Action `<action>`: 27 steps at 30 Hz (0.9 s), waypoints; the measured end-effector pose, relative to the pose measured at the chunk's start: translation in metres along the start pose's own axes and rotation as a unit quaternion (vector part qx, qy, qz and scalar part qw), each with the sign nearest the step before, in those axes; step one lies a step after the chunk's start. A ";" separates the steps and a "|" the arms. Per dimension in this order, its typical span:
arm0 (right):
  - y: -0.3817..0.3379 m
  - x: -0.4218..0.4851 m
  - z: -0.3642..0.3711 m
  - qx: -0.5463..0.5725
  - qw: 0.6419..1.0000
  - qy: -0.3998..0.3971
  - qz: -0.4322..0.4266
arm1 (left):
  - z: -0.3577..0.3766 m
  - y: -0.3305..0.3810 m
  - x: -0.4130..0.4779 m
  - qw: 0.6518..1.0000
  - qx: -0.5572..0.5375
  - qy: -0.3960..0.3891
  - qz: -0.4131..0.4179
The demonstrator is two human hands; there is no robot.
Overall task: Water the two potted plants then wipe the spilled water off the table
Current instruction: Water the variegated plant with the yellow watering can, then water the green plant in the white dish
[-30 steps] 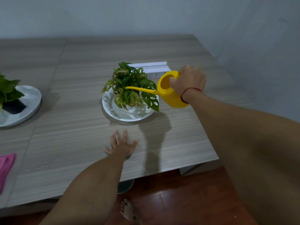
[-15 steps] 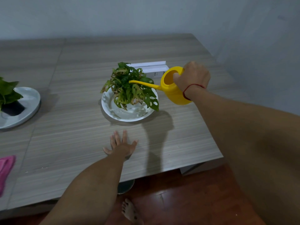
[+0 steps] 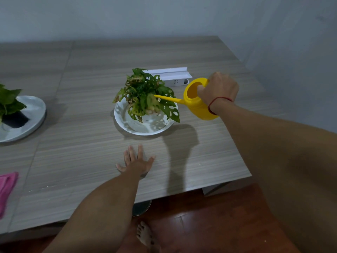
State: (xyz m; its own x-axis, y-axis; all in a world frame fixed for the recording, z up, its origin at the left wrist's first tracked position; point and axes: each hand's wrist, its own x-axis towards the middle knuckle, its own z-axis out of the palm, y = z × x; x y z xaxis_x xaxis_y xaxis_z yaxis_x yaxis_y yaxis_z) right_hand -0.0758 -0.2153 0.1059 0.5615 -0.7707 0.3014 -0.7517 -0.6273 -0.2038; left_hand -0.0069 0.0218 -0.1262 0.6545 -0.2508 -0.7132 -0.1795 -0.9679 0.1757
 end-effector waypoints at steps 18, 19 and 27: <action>-0.018 -0.083 0.038 0.336 0.917 -0.134 0.170 | -0.033 -0.017 -0.032 0.985 -0.044 0.169 0.017; -0.027 -0.088 0.038 0.347 0.912 -0.140 0.168 | -0.039 -0.026 -0.036 0.982 -0.045 0.182 0.014; -0.132 -0.115 0.042 0.369 0.901 -0.201 0.105 | -0.091 -0.122 -0.067 0.966 -0.087 0.240 -0.049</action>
State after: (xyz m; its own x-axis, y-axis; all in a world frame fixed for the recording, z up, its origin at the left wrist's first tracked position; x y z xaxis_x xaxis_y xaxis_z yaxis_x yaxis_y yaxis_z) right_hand -0.0265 -0.0479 0.0588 0.6259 -0.7660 -0.1470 -0.5033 -0.2526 -0.8264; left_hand 0.0386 0.1554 -0.0381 0.9348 -0.0944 -0.3425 -0.0006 -0.9645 0.2642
